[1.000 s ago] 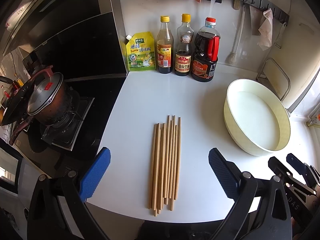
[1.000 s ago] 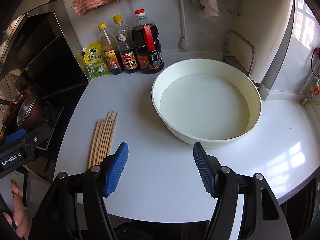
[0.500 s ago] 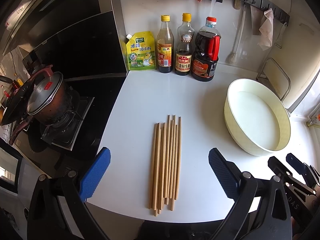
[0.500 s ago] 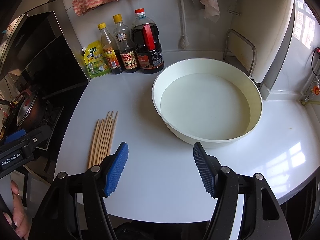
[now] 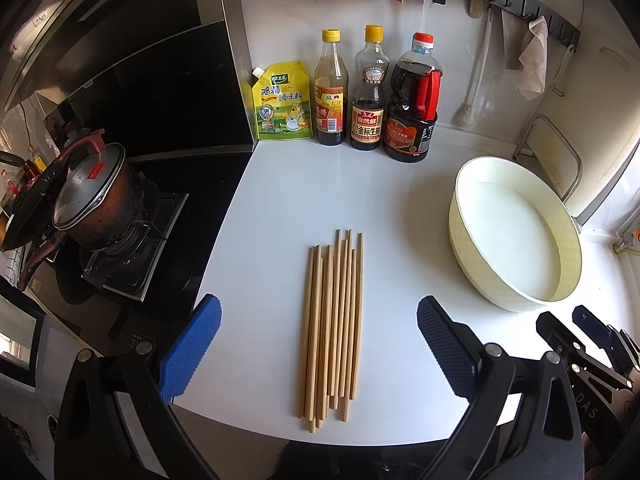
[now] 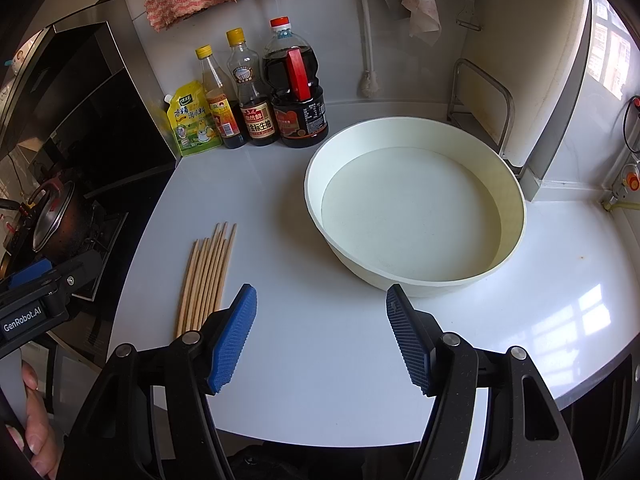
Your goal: Organize utensils
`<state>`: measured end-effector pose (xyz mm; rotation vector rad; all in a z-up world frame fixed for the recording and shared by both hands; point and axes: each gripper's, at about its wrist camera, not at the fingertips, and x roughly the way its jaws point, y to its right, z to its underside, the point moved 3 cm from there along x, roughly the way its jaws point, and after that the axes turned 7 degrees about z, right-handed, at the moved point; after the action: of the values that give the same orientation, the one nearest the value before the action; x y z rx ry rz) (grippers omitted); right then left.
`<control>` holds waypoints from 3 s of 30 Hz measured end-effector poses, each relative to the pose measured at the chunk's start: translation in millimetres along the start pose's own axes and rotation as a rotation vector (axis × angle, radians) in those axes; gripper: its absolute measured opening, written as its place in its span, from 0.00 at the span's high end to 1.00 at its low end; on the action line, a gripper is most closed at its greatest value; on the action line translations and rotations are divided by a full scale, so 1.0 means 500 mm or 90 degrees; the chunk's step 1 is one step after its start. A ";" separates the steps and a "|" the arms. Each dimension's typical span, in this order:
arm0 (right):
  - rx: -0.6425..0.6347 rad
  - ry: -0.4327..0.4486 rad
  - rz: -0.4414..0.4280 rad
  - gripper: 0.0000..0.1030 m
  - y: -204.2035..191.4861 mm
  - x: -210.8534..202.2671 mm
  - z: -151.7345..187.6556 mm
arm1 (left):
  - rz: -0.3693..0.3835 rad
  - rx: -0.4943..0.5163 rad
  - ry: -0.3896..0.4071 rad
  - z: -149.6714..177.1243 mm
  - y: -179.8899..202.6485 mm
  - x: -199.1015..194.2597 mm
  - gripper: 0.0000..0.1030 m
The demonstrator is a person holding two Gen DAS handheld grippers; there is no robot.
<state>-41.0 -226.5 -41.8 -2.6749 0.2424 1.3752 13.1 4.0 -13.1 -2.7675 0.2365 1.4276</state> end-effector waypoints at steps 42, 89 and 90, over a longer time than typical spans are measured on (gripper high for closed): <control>-0.004 -0.003 -0.026 0.37 -0.037 0.015 0.000 | 0.022 -0.025 -0.041 0.017 -0.053 0.044 0.06; -0.091 -0.139 0.016 0.37 -0.277 0.317 0.103 | 0.042 -0.022 -0.132 0.131 -0.215 0.310 0.06; -0.090 -0.138 0.017 0.37 -0.274 0.318 0.103 | 0.043 -0.022 -0.133 0.132 -0.212 0.312 0.06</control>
<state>36.4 -96.5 -195.8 -2.6088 0.1651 1.7359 63.7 95.1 -183.6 -2.6324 0.3055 1.7385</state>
